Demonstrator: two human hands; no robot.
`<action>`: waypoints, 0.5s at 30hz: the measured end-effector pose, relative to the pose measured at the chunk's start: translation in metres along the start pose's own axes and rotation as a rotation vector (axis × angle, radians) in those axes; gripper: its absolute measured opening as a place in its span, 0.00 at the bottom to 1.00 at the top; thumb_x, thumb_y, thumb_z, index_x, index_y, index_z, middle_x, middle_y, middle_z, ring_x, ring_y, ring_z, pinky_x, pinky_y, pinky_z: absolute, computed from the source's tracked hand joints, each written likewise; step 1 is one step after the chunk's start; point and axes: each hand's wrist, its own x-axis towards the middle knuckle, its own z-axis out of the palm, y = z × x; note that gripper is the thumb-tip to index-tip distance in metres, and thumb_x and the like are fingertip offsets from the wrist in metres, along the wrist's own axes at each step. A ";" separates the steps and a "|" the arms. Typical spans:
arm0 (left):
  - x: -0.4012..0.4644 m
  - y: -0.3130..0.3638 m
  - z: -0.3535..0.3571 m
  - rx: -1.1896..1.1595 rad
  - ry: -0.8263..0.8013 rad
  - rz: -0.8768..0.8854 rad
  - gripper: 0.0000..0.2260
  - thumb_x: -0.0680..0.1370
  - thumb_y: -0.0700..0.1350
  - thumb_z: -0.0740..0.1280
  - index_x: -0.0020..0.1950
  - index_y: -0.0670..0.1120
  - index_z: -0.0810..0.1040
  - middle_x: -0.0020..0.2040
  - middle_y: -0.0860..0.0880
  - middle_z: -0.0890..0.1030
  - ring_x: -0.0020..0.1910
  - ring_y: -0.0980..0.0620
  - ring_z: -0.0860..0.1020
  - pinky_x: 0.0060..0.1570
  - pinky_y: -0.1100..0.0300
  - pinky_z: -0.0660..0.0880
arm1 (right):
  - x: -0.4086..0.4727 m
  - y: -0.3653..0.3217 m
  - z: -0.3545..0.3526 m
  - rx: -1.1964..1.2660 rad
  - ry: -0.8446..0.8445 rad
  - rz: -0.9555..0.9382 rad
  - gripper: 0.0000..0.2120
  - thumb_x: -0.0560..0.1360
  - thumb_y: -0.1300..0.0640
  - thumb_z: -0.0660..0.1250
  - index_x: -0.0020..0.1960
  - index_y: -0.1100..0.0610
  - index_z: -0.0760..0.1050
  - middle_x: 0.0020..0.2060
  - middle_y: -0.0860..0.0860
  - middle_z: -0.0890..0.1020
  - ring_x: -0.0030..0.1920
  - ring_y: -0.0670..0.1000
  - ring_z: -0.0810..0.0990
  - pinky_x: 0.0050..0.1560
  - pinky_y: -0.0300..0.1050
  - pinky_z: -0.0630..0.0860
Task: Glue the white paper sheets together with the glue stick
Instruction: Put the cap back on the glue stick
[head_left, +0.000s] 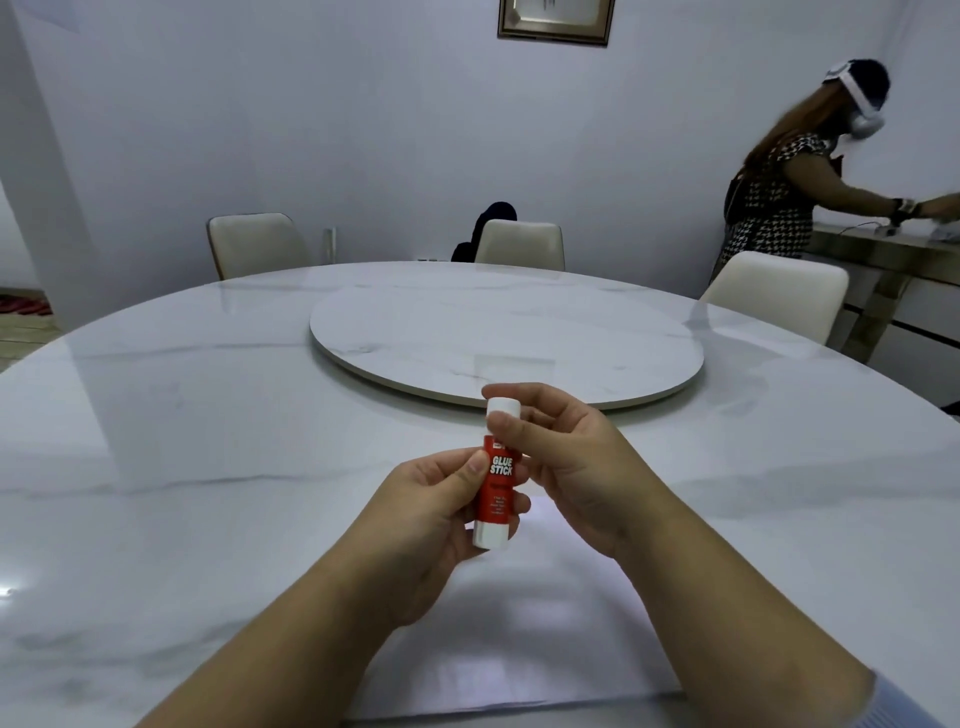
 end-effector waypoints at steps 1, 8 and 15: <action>0.000 0.000 0.000 -0.022 0.007 0.000 0.12 0.71 0.46 0.64 0.46 0.41 0.83 0.41 0.43 0.85 0.36 0.49 0.82 0.36 0.56 0.80 | 0.000 -0.001 -0.002 -0.005 -0.033 0.007 0.18 0.64 0.54 0.74 0.53 0.53 0.82 0.41 0.50 0.84 0.43 0.52 0.79 0.44 0.38 0.78; 0.001 0.001 -0.001 -0.030 0.060 0.027 0.10 0.74 0.43 0.63 0.47 0.40 0.82 0.40 0.43 0.85 0.34 0.50 0.81 0.35 0.55 0.80 | -0.003 -0.002 0.002 -0.269 0.125 -0.161 0.11 0.65 0.53 0.74 0.48 0.50 0.84 0.40 0.52 0.85 0.46 0.47 0.83 0.54 0.45 0.76; -0.003 0.005 -0.001 0.006 0.085 0.061 0.10 0.76 0.41 0.61 0.51 0.40 0.79 0.39 0.44 0.85 0.33 0.49 0.81 0.35 0.57 0.80 | -0.003 -0.008 0.011 -0.448 0.181 -0.330 0.10 0.75 0.49 0.65 0.42 0.50 0.84 0.39 0.49 0.86 0.45 0.46 0.83 0.48 0.35 0.77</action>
